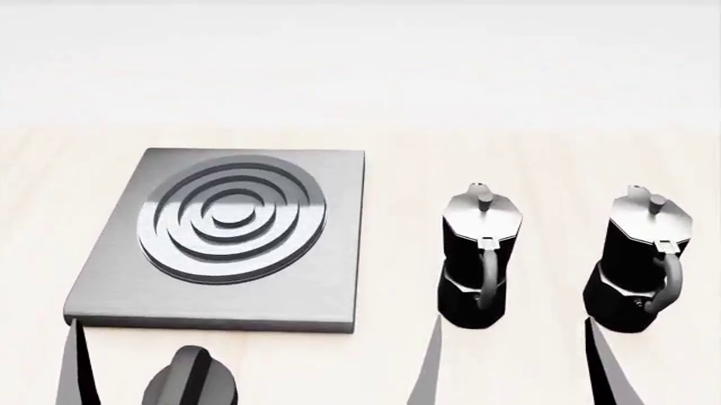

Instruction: Put both moka pots on the stove.

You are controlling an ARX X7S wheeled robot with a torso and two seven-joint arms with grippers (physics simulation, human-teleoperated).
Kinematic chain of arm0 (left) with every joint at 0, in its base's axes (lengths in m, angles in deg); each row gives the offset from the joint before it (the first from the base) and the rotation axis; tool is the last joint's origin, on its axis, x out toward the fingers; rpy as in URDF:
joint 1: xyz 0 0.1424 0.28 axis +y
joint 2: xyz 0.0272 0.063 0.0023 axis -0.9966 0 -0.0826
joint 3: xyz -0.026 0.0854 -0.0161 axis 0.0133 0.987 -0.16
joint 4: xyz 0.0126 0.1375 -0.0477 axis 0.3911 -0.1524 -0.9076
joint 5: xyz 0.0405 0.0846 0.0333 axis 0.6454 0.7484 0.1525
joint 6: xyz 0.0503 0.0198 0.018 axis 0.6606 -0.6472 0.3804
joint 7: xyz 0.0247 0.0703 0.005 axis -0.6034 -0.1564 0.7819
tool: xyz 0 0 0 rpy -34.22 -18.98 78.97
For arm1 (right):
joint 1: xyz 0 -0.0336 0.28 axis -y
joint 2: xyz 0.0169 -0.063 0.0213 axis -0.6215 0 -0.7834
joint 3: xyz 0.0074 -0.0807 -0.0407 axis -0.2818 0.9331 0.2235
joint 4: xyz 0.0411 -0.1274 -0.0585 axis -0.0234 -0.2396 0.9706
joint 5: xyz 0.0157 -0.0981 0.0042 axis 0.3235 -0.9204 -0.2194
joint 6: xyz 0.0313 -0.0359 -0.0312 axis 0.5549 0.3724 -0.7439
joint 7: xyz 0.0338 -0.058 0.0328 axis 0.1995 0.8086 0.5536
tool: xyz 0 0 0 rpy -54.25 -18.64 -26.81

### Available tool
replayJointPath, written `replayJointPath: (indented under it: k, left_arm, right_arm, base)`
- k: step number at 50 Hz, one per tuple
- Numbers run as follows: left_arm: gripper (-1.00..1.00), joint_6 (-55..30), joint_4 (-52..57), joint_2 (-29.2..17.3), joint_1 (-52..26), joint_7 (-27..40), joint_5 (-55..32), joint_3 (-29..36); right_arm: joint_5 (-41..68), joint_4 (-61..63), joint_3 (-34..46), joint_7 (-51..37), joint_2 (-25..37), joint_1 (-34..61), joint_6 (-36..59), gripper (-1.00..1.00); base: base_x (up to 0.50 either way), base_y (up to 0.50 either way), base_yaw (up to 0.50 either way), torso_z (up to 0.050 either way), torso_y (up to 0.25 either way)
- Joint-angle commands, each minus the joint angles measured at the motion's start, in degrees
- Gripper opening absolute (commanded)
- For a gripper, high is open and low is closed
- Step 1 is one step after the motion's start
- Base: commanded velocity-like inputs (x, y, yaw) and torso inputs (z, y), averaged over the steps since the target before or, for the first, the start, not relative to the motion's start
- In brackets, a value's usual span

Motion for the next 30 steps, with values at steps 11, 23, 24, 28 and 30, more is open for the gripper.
replayJointPath:
  k: [11, 23, 24, 28, 30]
  left_arm:
    - [1.0, 0.4, -0.3, -0.7, 0.0, 0.8, -0.2, 0.5]
    - [1.0, 0.6, 0.3, -1.2, 0.8, 1.3, -0.4, 0.6]
    - [1.0, 0.6, 0.3, -1.2, 0.8, 1.3, -0.5, 0.6]
    - [1.0, 0.7, 0.2, -1.4, 0.9, 1.5, -0.4, 0.8]
    - [1.0, 0.7, 0.2, -1.4, 0.8, 1.5, -0.4, 0.8]
  right_arm:
    - [0.6, -0.6, 0.5, -0.6, 0.8, 0.0, -0.6, 1.0]
    - [0.8, -0.2, 0.8, -1.0, 1.3, 0.0, -0.2, 1.0]
    - [0.8, -0.2, 0.9, -1.0, 1.3, 0.0, -0.2, 1.0]
    - [0.9, -0.2, 0.9, -1.1, 1.4, -0.1, -0.4, 1.0]
    - [0.9, 0.0, 0.9, -1.2, 1.5, -0.1, -0.3, 1.0]
  base:
    - [0.0, 0.04, 0.0, 0.0, 0.0]
    - [0.0, 0.1, 0.0, 0.0, 0.0]
    - [0.0, 0.1, 0.0, 0.0, 0.0]
    - [0.0, 0.1, 0.0, 0.0, 0.0]
    - [0.0, 0.1, 0.0, 0.0, 0.0]
